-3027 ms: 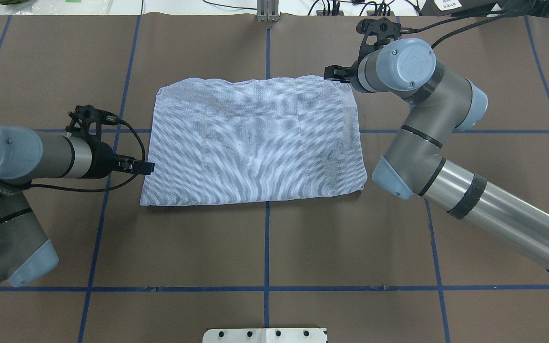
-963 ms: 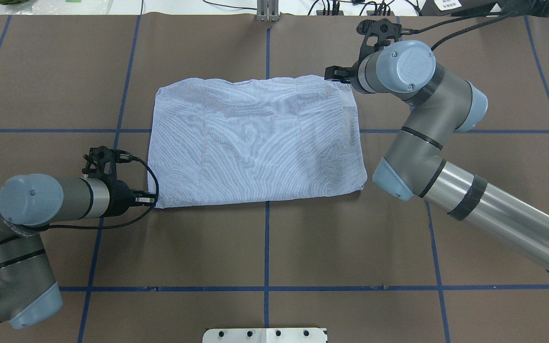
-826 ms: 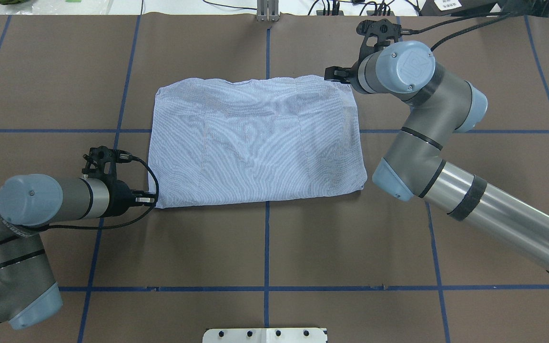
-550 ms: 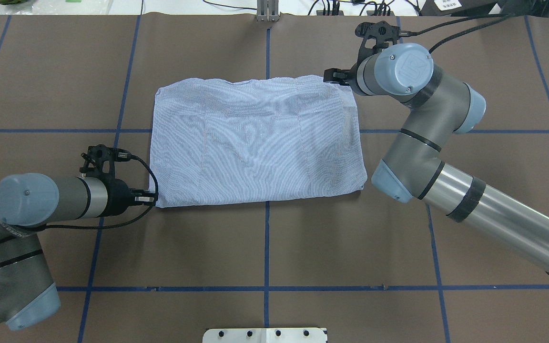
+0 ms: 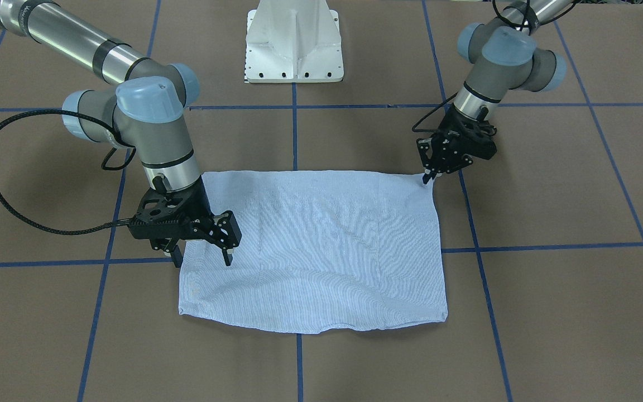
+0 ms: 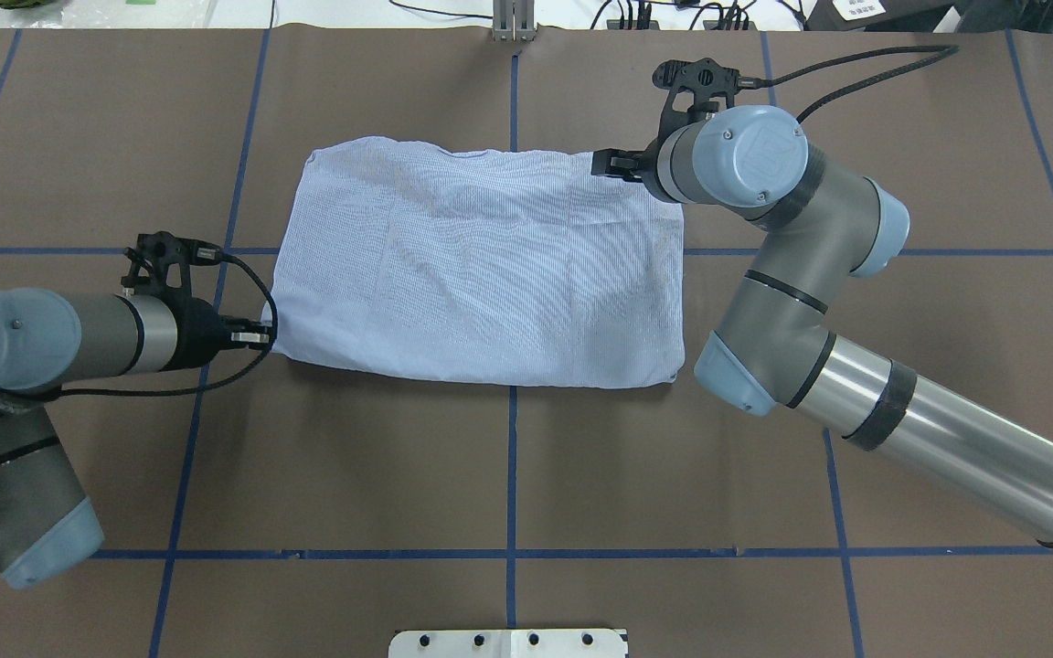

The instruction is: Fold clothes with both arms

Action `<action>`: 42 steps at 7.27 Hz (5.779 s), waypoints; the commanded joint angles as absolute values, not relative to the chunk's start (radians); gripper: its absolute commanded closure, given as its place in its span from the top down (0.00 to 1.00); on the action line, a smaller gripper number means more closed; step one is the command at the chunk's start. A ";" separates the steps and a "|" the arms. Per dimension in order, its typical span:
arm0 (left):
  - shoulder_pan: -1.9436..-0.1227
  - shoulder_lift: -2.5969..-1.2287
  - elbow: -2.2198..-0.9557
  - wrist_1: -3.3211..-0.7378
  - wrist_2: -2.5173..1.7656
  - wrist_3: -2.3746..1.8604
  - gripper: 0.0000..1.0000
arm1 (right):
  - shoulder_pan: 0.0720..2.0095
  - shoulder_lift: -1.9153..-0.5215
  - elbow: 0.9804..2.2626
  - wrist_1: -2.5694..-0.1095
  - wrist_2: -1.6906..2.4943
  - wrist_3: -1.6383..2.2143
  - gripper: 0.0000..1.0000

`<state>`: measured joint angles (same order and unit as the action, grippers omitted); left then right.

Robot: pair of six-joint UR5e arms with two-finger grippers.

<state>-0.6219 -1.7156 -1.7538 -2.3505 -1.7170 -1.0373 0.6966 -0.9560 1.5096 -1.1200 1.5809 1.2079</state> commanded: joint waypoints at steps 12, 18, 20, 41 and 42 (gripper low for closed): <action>-0.923 -2.201 -1.152 -2.404 -1.781 -0.770 1.00 | 0.572 -0.937 1.629 -1.392 1.562 1.566 1.00; -0.916 -2.178 -1.166 -2.407 -1.781 -0.781 1.00 | 0.420 -0.942 1.634 -1.388 1.457 1.719 0.98; -0.914 -2.178 -1.166 -2.407 -1.781 -0.781 1.00 | 0.417 -0.950 1.554 -1.242 1.439 1.753 0.96; -0.478 -1.816 -1.779 -2.405 -1.611 -1.620 0.99 | 0.437 -0.945 1.598 -1.247 1.378 1.784 0.00; -0.427 -1.827 -1.779 -2.405 -1.530 -1.725 0.89 | 0.437 -0.945 1.600 -1.247 1.371 1.784 0.00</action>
<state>-0.5069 -1.8165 -1.7743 -2.4048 -1.6309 -1.5610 0.4372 -0.9445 1.5988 -1.2472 1.3766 1.7840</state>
